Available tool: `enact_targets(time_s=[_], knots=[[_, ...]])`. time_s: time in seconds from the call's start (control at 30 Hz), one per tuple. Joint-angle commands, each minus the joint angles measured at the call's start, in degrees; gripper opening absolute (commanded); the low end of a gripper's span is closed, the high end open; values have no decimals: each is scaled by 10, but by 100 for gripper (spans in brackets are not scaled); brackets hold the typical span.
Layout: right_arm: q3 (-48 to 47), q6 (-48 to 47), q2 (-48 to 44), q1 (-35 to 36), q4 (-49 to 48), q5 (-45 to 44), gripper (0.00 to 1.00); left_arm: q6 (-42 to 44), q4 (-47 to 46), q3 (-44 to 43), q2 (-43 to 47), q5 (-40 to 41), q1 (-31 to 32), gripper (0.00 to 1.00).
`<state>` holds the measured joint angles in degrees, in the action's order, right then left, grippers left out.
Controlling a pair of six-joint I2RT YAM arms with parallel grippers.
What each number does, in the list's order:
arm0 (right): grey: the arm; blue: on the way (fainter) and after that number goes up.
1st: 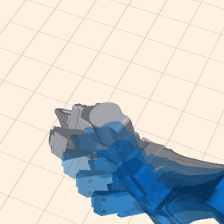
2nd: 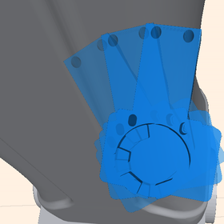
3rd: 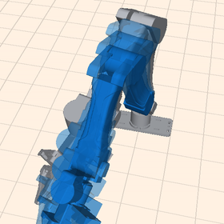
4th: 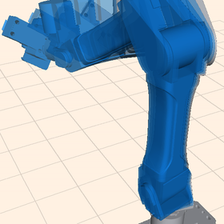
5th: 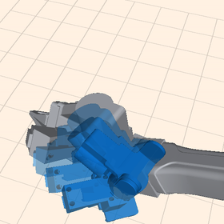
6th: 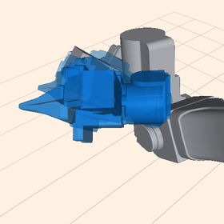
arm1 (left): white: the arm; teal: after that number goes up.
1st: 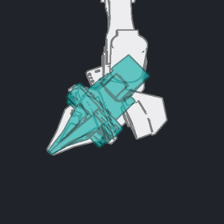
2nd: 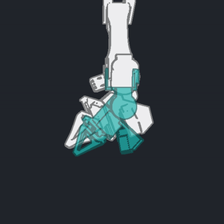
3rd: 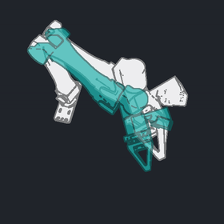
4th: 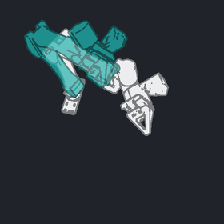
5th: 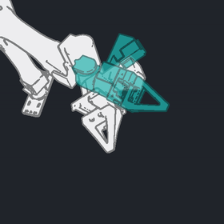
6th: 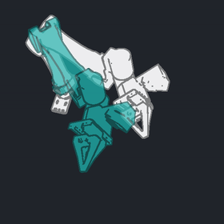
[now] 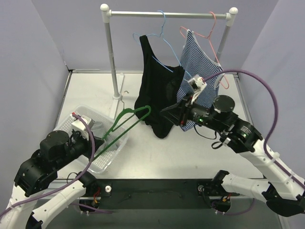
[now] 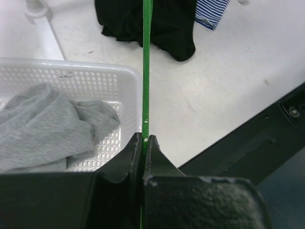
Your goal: Remove the tank top from the hanger
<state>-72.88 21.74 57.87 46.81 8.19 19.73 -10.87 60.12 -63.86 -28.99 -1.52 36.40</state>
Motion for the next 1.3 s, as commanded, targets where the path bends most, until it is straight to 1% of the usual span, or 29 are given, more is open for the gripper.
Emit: enact_targets(time_s=[0.0, 0.07, 0.1, 0.17, 0.2, 0.27, 0.3, 0.33, 0.4, 0.53, 0.67, 0.8, 0.83, 1.0, 1.27], knots=[[18, 9, -58, -3, 5, -29, 25, -6, -54, -44, -19, 87, 0, 0], [40, 15, -78, -2, 10, -43, 32, 10, -98, -46, -31, 107, 0, 0], [49, 17, -87, -2, 17, -50, 43, 14, -111, -50, -36, 114, 0, 0], [75, 20, -115, -3, 24, -65, 56, 25, -147, -67, -62, 139, 0, 0], [81, 22, -129, -2, 32, -69, 66, 27, -159, -74, -74, 149, 0, 0], [94, 22, -142, -1, 42, -73, 76, 37, -197, -95, -109, 159, 0, 0], [98, 19, -147, -2, 55, -75, 86, 40, -210, -105, -124, 172, 0, 0], [100, 16, -157, -1, 62, -77, 91, 46, -223, -113, -153, 179, 0, 0], [107, 10, -173, -1, 82, -88, 98, 56, -258, -141, -183, 195, -1, 0], [128, 17, -204, -2, 90, -102, 99, 76, -308, -186, -268, 245, -1, 0], [142, 24, -224, -1, 94, -97, 100, 93, -355, -229, -329, 250, -1, 0], [148, 23, -253, -1, 105, -101, 100, 105, -371, -287, -383, 269, -2, 0], [149, 23, -260, -1, 106, -103, 100, 123, -376, -294, -398, 273, -2, 0], [159, 15, -295, -3, 117, -121, 100, 148, -410, -314, -425, 300, -3, 0], [153, 17, -302, -2, 124, -127, 100, 156, -421, -322, -454, 304, -16, 0]])
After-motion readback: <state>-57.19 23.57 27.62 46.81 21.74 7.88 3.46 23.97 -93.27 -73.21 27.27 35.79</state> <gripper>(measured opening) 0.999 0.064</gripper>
